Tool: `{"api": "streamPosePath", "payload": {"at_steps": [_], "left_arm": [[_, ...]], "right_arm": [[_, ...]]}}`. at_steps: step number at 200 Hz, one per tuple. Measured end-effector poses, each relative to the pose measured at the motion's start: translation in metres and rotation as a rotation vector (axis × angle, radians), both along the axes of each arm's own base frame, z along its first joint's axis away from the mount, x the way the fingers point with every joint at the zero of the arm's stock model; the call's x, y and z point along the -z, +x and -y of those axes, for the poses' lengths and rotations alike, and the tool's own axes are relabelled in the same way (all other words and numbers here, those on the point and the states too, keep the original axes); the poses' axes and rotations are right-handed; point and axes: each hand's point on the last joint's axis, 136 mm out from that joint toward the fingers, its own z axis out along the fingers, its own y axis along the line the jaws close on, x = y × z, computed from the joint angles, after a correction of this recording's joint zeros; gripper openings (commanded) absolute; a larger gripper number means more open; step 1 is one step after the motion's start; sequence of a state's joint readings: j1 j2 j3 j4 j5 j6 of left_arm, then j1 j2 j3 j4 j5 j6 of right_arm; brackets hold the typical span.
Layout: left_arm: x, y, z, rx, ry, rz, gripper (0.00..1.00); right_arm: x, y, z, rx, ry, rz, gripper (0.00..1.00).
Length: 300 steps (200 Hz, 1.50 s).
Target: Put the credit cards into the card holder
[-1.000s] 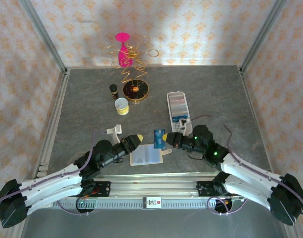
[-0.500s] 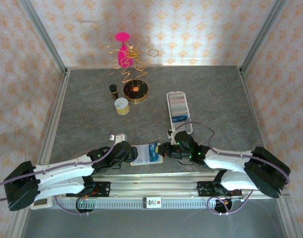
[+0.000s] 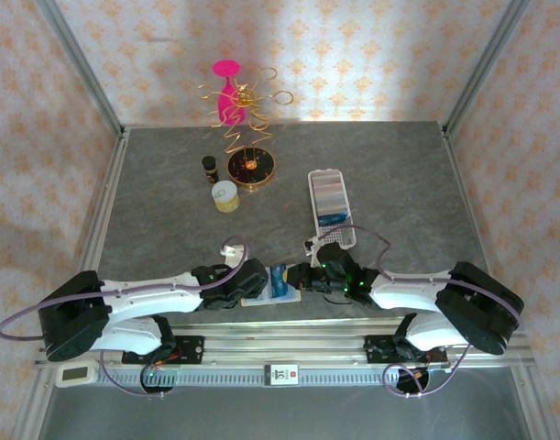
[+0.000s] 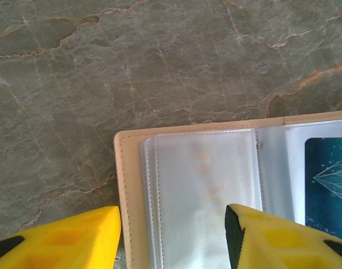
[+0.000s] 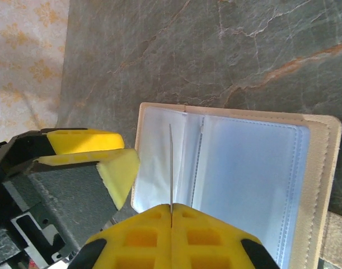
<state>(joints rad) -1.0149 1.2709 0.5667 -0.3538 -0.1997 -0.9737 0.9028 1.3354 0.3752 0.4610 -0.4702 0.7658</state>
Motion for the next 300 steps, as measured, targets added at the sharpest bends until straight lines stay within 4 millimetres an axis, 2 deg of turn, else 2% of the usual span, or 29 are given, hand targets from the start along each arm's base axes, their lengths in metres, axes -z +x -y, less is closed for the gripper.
{"api": "streamPosePath", "payload": {"at_steps": [72, 126, 183, 215, 300], "left_arm": [[0.017, -0.001, 0.003, 0.017, 0.078, -0.035, 0.50], [0.016, 0.001, 0.006, 0.016, 0.070, -0.029, 0.39], [0.016, 0.000, 0.004, 0.011, 0.047, -0.017, 0.27], [0.016, 0.000, 0.003, 0.005, 0.031, -0.010, 0.27], [0.016, -0.001, 0.003, -0.006, 0.002, -0.001, 0.27]], "right_arm": [[0.005, 0.002, -0.003, 0.000, -0.008, -0.001, 0.00], [0.002, 0.002, -0.010, -0.010, 0.008, 0.015, 0.00], [-0.003, 0.013, -0.011, 0.048, 0.026, 0.035, 0.00], [-0.005, 0.017, -0.013, 0.066, 0.047, 0.036, 0.00], [0.009, 0.017, -0.016, 0.094, 0.032, -0.002, 0.00]]}}
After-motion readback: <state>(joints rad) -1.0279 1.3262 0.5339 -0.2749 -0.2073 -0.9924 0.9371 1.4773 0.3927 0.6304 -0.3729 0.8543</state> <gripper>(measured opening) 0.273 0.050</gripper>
